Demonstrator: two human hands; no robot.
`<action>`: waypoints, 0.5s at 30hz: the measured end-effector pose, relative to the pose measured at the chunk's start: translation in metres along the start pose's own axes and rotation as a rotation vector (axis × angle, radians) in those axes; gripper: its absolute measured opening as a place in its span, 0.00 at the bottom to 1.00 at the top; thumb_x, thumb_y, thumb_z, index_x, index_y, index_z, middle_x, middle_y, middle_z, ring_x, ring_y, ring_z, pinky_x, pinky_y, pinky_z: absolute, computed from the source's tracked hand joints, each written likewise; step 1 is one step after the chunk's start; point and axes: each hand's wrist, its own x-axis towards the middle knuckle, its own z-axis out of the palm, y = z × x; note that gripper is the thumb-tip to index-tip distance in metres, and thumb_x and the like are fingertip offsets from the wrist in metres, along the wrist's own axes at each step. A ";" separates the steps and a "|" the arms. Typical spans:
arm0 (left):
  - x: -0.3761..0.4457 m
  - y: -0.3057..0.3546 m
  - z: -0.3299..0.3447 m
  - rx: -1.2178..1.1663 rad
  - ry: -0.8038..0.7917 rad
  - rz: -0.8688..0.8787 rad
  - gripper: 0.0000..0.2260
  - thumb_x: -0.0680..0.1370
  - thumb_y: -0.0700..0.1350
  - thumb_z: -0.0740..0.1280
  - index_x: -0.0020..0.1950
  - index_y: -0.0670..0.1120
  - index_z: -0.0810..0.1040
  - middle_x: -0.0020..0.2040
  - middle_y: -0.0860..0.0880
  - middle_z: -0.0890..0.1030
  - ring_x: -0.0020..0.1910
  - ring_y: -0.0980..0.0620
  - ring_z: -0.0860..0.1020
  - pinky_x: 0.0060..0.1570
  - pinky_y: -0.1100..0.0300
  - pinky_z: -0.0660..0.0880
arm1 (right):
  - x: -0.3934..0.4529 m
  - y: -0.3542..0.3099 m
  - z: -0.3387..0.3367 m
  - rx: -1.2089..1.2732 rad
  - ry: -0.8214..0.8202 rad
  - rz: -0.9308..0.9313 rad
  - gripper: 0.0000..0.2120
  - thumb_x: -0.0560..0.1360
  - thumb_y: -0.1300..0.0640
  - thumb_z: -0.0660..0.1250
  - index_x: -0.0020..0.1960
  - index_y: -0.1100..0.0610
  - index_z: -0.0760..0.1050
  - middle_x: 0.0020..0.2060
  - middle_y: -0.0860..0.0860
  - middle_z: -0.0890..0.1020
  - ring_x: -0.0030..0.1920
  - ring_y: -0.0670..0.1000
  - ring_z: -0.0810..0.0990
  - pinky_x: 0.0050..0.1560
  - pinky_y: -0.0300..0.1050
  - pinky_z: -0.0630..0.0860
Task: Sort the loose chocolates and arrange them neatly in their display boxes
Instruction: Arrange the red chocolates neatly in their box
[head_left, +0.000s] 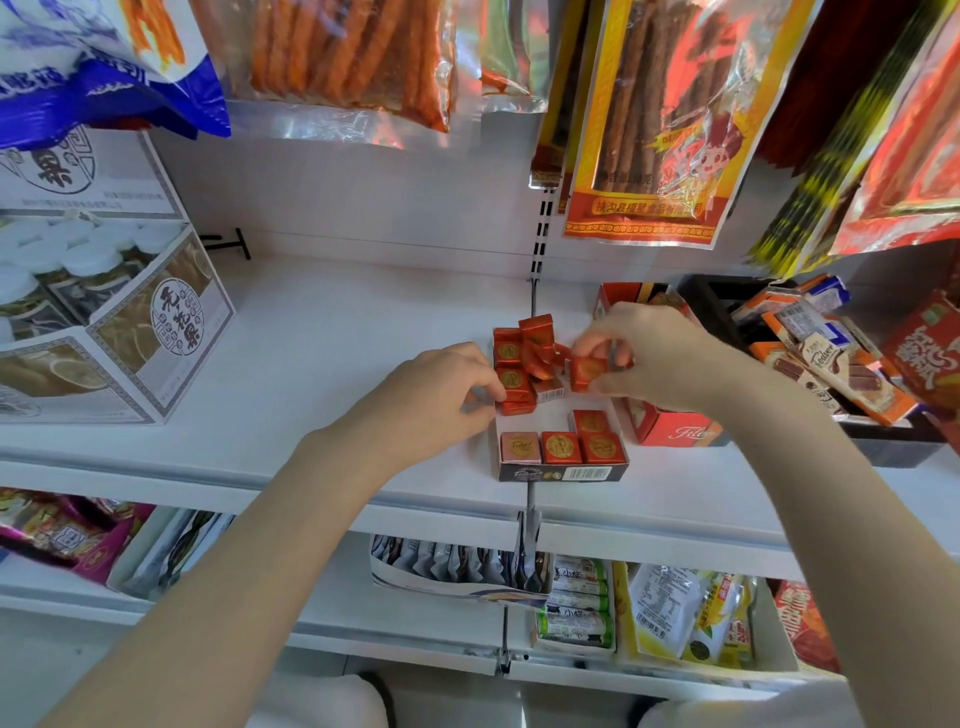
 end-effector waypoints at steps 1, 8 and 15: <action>0.000 0.000 0.000 0.004 -0.003 0.000 0.10 0.76 0.43 0.64 0.56 0.49 0.79 0.56 0.52 0.75 0.53 0.54 0.75 0.59 0.55 0.70 | -0.003 0.002 0.000 -0.008 -0.064 0.014 0.12 0.72 0.56 0.68 0.56 0.52 0.76 0.49 0.48 0.76 0.41 0.43 0.73 0.41 0.34 0.69; 0.001 0.002 0.001 0.020 -0.005 -0.007 0.09 0.76 0.43 0.64 0.55 0.49 0.79 0.55 0.52 0.75 0.52 0.55 0.75 0.59 0.55 0.70 | -0.009 0.003 0.002 0.028 -0.159 0.025 0.14 0.71 0.54 0.69 0.57 0.51 0.76 0.51 0.48 0.77 0.47 0.46 0.75 0.48 0.39 0.72; 0.001 0.001 0.000 0.012 -0.009 -0.006 0.09 0.76 0.43 0.64 0.54 0.49 0.79 0.55 0.53 0.75 0.52 0.55 0.75 0.59 0.55 0.71 | -0.009 0.004 0.000 0.078 -0.223 0.023 0.12 0.72 0.55 0.68 0.55 0.51 0.76 0.49 0.46 0.79 0.49 0.46 0.77 0.51 0.40 0.74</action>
